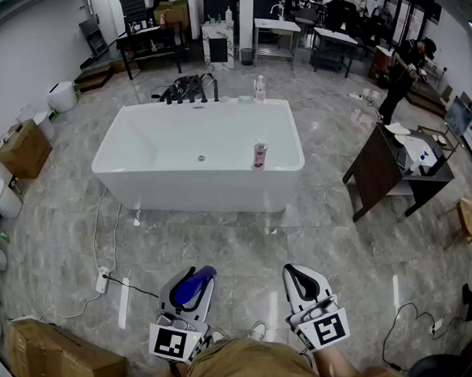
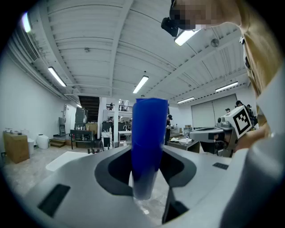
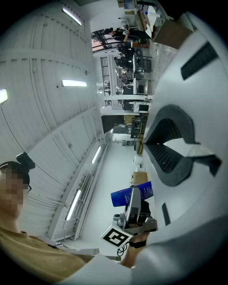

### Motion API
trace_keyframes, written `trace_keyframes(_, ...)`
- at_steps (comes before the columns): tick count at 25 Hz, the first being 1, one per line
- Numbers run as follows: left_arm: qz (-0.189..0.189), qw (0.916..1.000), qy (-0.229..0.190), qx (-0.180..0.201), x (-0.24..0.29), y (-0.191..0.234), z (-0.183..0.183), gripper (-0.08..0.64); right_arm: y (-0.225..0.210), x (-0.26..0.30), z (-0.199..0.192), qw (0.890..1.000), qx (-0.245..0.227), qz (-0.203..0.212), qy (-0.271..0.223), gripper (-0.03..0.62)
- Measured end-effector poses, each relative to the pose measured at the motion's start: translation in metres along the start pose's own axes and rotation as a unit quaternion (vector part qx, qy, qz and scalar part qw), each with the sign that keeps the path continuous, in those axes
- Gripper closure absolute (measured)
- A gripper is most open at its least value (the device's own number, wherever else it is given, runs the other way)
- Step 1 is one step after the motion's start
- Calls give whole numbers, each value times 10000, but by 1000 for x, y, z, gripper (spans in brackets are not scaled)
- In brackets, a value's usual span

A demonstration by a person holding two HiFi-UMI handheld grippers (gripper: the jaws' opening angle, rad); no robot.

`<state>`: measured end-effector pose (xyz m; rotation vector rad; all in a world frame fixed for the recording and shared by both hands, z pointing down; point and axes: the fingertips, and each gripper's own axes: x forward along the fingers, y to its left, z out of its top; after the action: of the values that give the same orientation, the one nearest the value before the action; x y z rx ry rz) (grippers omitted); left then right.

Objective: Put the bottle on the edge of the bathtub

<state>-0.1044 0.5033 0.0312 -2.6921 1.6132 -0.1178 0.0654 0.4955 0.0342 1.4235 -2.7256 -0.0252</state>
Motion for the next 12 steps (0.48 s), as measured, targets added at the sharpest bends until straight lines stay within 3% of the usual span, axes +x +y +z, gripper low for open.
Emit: trace_keyframes(12, 162, 9998, -23, 72, 8, -19, 3, 400, -25, -7, 1, 9994, 215, 54, -269, 588)
